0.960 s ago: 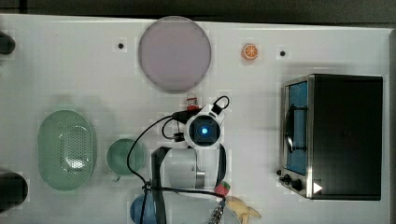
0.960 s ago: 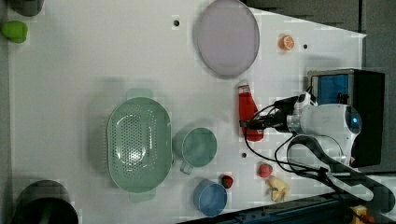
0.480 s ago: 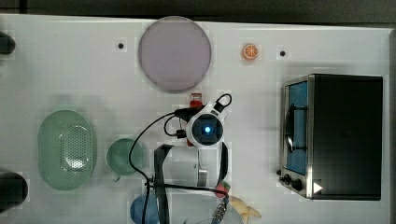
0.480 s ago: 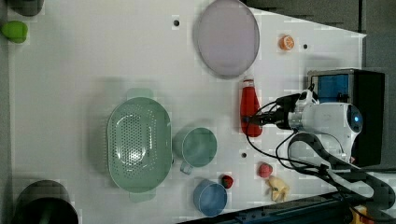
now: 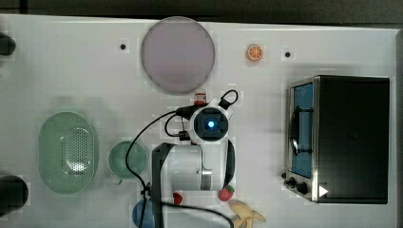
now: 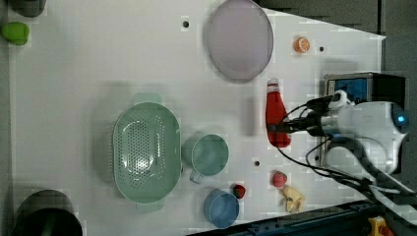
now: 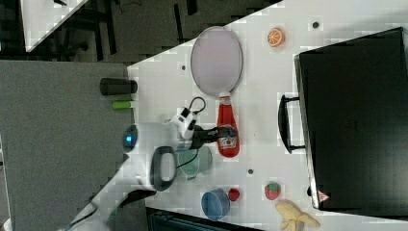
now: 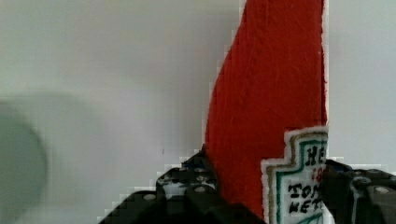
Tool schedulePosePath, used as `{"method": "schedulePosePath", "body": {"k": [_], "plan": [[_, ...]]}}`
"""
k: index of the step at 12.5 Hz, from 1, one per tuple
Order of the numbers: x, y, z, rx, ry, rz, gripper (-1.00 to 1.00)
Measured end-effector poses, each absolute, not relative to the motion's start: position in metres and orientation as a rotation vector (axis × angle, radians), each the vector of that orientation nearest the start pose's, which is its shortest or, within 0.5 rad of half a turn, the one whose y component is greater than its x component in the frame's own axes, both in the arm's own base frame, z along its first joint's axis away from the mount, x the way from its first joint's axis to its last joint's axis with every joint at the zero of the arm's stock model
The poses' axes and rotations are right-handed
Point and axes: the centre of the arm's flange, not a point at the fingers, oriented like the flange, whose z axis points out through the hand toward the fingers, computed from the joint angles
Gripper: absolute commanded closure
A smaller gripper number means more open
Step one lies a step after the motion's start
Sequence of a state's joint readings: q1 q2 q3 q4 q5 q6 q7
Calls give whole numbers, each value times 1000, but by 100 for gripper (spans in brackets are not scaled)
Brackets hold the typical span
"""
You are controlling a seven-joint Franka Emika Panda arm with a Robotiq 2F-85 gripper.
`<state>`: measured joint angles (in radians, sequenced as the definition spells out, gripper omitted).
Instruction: Pick Ketchup from the table and place it in strainer.
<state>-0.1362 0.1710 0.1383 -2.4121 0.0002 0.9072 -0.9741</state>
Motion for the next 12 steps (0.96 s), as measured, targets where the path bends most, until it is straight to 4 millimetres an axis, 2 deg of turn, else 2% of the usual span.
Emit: {"method": "schedulePosePath", "body": {"k": [1, 4, 6, 7, 8, 9, 12], "plan": [[487, 3, 264, -3095, -304, 196, -20], [508, 14, 377, -3116, -340, 170, -20], [519, 39, 445, -3124, -384, 72, -20], [519, 56, 468, -3114, -399, 38, -20], [522, 77, 485, -3096, -415, -3, -20], [520, 99, 490, -3090, -437, -14, -20], [500, 170, 474, -3110, -383, 55, -20]]}}
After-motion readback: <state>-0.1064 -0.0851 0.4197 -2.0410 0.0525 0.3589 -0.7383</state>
